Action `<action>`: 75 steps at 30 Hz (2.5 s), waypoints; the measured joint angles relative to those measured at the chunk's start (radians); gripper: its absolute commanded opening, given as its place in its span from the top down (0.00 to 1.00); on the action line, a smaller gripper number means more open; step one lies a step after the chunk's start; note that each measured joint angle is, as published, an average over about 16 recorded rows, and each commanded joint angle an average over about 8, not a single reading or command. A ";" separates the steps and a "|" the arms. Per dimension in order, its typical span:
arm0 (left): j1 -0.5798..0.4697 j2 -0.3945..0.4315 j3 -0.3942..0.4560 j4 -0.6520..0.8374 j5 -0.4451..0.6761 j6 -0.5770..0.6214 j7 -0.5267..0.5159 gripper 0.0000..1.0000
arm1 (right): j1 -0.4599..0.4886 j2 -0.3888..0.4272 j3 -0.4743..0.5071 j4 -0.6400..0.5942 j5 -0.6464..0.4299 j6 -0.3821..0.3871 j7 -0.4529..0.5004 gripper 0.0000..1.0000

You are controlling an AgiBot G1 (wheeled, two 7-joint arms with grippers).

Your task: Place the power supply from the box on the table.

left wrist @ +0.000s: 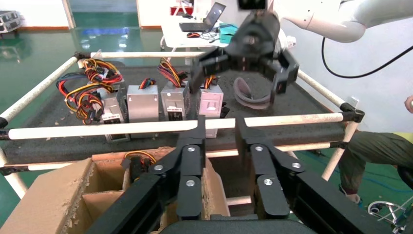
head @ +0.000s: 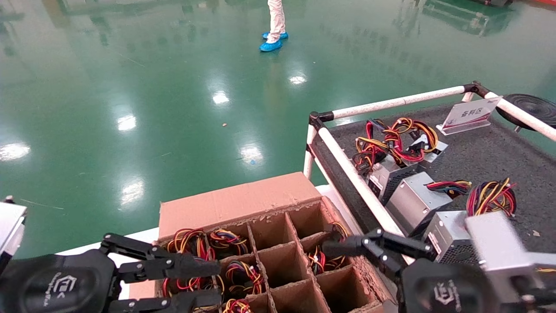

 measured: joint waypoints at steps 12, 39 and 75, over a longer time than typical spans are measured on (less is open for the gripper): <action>0.000 0.000 0.001 0.000 0.000 0.000 0.000 0.00 | 0.045 -0.103 -0.111 -0.079 -0.163 0.003 0.027 0.00; -0.001 -0.001 0.002 0.000 -0.001 -0.001 0.001 0.00 | 0.235 -0.457 -0.269 -0.561 -0.386 -0.010 -0.152 0.70; -0.001 -0.001 0.003 0.000 -0.002 -0.001 0.002 0.00 | 0.273 -0.567 -0.306 -0.812 -0.418 -0.006 -0.260 1.00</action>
